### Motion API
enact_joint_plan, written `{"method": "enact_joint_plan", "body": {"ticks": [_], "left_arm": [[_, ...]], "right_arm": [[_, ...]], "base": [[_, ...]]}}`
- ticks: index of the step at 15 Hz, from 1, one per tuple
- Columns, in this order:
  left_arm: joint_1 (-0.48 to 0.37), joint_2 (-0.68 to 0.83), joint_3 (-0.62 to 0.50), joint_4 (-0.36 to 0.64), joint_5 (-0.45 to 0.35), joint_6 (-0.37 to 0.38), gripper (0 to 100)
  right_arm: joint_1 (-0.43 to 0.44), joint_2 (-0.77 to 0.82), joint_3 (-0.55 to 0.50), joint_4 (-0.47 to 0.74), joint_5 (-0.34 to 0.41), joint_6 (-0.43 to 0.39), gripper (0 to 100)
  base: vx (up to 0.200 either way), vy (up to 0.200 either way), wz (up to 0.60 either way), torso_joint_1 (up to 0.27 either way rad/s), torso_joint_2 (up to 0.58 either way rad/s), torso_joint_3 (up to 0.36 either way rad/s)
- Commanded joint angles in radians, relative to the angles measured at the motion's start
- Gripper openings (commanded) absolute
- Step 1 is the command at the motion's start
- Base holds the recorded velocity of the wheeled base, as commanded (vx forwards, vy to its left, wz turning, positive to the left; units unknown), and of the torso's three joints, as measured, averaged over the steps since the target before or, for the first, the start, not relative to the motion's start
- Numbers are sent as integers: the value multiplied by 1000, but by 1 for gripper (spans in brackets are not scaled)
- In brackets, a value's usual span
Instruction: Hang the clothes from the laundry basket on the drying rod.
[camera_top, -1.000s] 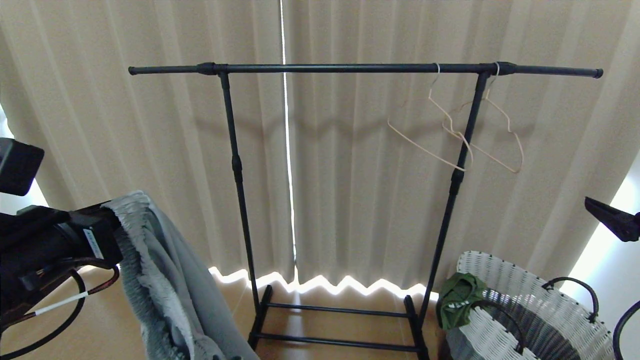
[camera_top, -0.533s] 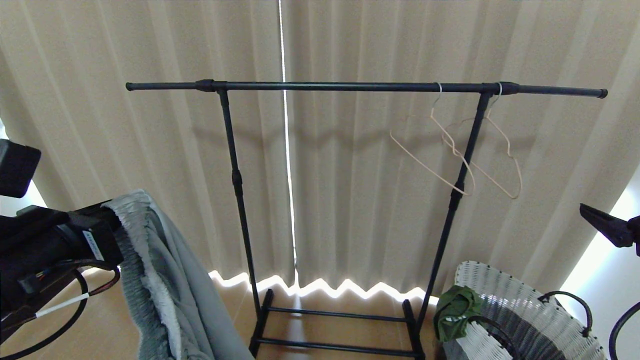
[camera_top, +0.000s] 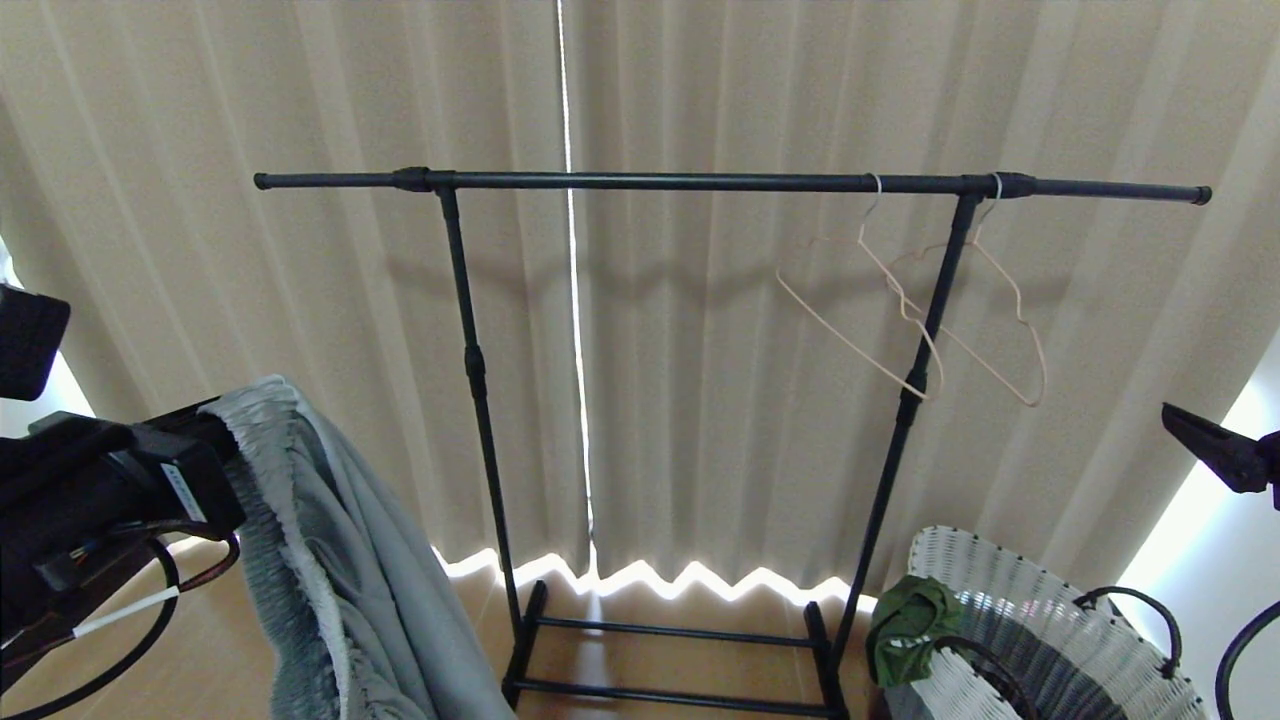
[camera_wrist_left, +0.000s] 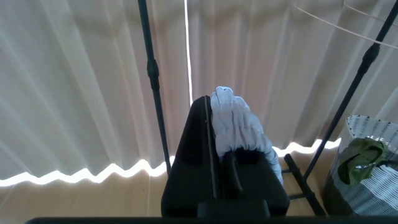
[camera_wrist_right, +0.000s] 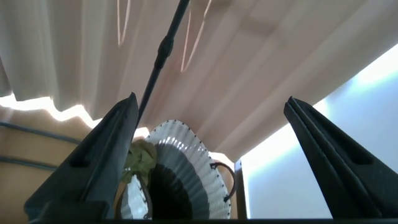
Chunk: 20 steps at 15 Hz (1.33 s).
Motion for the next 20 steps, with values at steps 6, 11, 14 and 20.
{"method": "enact_joint_plan", "body": {"ticks": [6,11,14,20], "left_arm": [[1,4,0,-1,0,1,0],[0,7,0,1,-2,-1,0],[0,8,2,3,-2,-1,0],[0,7,0,1,-2,1,0]], "right_arm": [[-3,-4,7,-19,-5,-2,100],[-52,2,-11,-16,0,-40,100],[-61,51,-65,4,6,-25,100],[-60,129,-180,255,6,149,100]], "base": [[0,0,0,58,-115,-64],[0,0,0,66,-141,-69],[133,0,0,2,0,-3],[200,0,0,7,2,1]]}}
